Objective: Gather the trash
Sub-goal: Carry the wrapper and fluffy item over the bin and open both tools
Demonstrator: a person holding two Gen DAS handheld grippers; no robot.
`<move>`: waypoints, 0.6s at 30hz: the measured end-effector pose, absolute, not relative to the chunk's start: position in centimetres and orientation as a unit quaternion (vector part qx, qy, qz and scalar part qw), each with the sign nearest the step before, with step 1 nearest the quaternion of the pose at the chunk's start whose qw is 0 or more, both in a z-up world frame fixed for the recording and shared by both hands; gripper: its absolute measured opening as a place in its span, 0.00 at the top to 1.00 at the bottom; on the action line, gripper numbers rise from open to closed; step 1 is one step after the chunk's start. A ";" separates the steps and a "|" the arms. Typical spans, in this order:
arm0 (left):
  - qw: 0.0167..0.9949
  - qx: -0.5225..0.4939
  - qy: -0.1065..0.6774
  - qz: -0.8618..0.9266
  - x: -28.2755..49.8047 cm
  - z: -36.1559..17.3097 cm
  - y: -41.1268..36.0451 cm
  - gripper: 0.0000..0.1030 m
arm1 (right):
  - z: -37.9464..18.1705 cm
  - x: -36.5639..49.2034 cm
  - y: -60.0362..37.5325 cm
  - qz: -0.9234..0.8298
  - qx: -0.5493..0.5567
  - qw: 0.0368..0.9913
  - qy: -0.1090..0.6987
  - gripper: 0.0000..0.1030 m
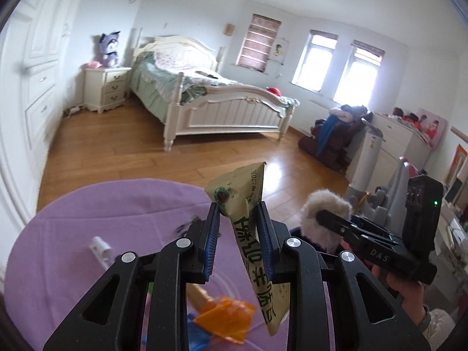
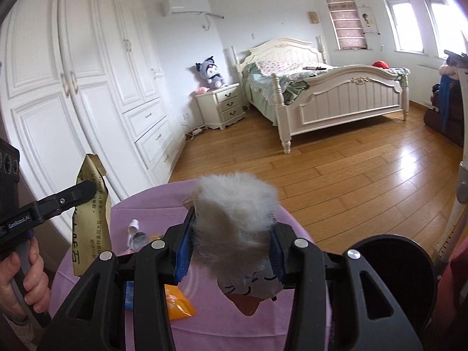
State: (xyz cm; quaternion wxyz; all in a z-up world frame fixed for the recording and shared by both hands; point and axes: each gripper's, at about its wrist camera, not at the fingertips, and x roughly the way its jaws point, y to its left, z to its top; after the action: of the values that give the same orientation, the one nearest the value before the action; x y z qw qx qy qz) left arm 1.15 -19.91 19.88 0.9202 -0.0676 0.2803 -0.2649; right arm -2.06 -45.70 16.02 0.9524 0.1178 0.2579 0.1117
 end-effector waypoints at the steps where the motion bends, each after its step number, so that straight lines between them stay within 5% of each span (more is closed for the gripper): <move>1: 0.917 -0.061 0.280 -0.277 1.3 19.8 -21.5 0.74 | 15.7 -2.2 -46.8 0.102 0.124 0.953 0.258 0.59; 18: 0.863 0.017 0.322 -0.388 3.9 13.2 -40.2 0.74 | 8.9 -3.7 -59.2 -0.004 0.211 0.934 0.289 0.58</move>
State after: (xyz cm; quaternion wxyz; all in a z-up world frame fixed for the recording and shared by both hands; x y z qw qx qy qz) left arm 3.94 -40.16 13.24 0.8633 0.0168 0.3222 -0.3880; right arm -3.67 -59.20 8.95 0.9337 0.2110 0.2892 -0.0039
